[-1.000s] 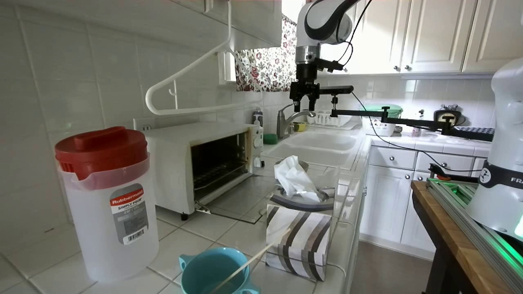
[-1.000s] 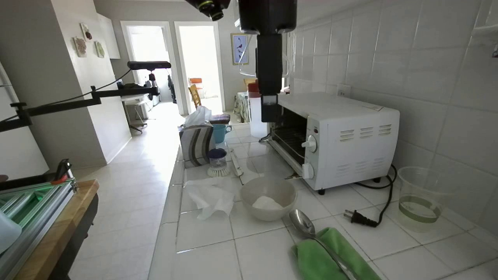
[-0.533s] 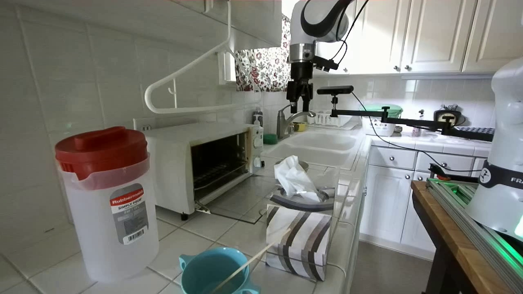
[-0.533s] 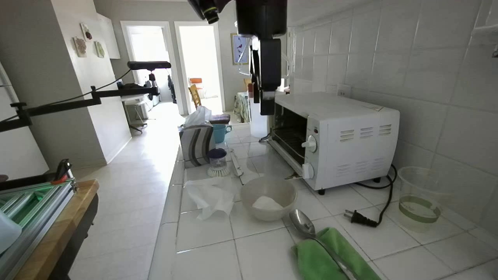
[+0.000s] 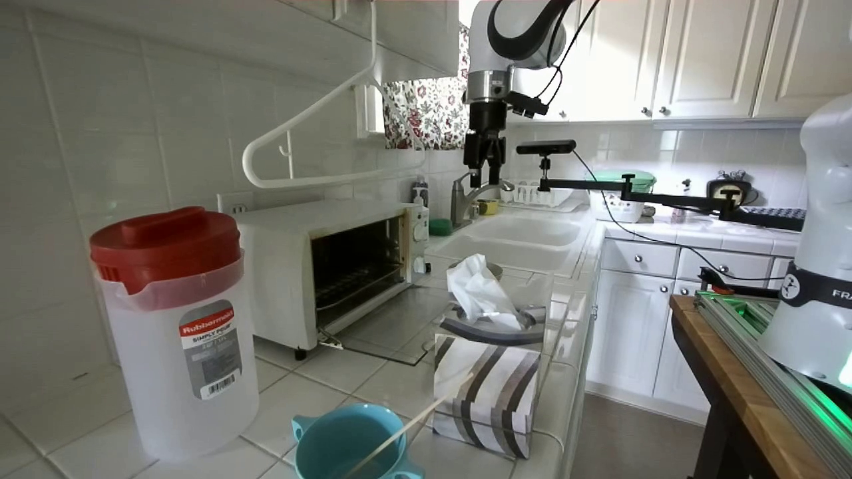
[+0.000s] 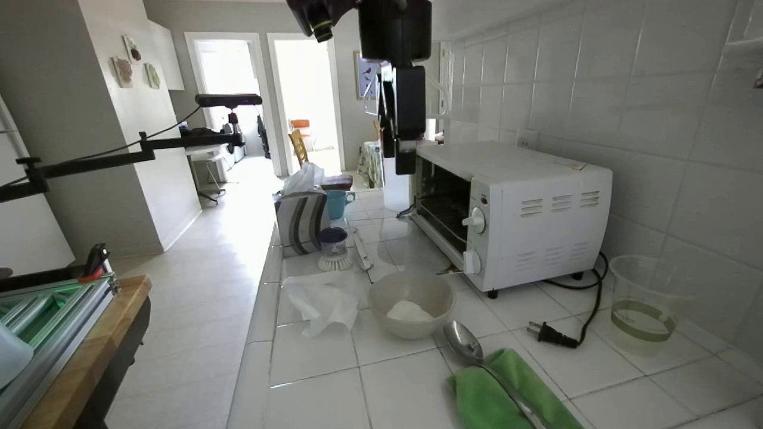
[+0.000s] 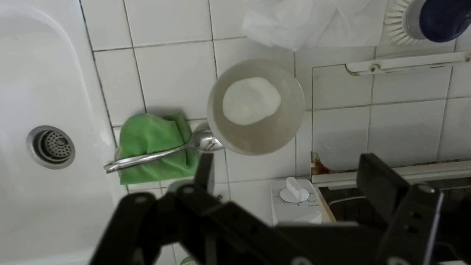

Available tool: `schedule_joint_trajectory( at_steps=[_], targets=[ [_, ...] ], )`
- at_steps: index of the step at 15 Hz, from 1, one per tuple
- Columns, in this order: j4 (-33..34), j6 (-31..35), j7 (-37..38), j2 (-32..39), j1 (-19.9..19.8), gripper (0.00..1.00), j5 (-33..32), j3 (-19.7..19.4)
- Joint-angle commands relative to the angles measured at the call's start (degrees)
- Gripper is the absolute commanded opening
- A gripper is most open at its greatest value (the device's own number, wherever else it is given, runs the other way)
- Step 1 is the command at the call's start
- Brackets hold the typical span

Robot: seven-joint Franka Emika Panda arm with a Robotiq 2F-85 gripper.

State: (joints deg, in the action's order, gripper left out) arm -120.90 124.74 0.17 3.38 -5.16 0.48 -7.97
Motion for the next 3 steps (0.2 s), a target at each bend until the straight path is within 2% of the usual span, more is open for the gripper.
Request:
schedule_joint_trajectory(
  at_steps=[1,3],
  targets=[
    [0.07,0.00,0.00,0.01,-0.55,1.00,-0.04,0.54],
    [0.06,0.06,0.01,0.01,-0.55,1.00,-0.04,0.54]
  ],
)
